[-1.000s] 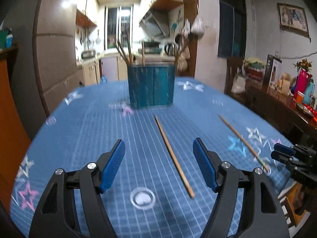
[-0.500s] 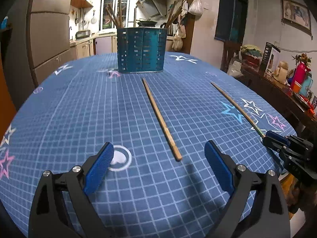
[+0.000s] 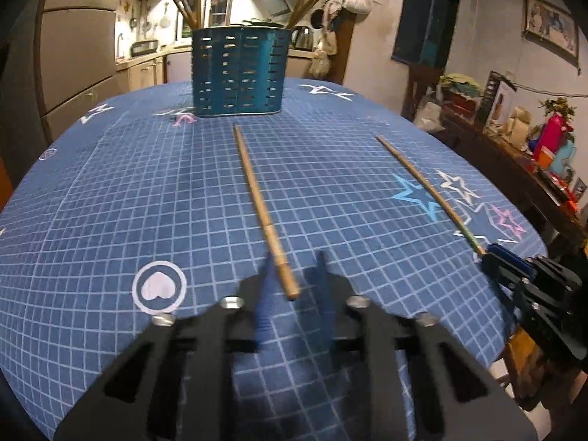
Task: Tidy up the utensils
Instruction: 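Move both open tools back down to the last chopsticks, then close the left tool on a chopstick while the right tool grasps another, then lift both held chopsticks and carry them above the utensil holder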
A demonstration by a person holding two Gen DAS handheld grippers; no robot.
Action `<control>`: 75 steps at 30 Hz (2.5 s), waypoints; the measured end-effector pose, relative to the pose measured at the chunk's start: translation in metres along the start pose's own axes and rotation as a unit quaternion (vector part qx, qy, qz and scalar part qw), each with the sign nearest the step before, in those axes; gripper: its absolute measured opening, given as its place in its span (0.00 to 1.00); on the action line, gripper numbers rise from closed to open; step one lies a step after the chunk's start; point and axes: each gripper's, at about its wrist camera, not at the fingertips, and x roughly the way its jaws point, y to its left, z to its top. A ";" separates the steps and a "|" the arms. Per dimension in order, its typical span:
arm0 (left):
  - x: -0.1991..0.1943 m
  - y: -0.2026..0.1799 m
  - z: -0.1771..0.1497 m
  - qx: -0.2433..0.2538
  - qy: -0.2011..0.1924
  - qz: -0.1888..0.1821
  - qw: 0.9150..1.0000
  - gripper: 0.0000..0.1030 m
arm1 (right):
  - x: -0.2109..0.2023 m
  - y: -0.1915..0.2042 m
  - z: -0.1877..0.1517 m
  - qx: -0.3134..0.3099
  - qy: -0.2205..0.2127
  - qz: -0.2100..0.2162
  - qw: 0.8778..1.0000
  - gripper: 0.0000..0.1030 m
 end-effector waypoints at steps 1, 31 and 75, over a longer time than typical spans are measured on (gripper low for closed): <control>0.000 0.000 0.000 0.001 -0.001 0.004 1.000 0.11 | 0.000 0.001 0.000 -0.002 -0.001 -0.001 1.000 0.15; -0.043 -0.010 -0.006 0.006 -0.067 0.054 0.996 0.05 | -0.032 0.008 0.008 -0.017 -0.064 -0.019 0.998 0.08; -0.123 0.005 0.157 0.017 -0.219 0.062 0.974 0.05 | -0.029 -0.016 0.246 -0.041 -0.146 0.070 0.986 0.08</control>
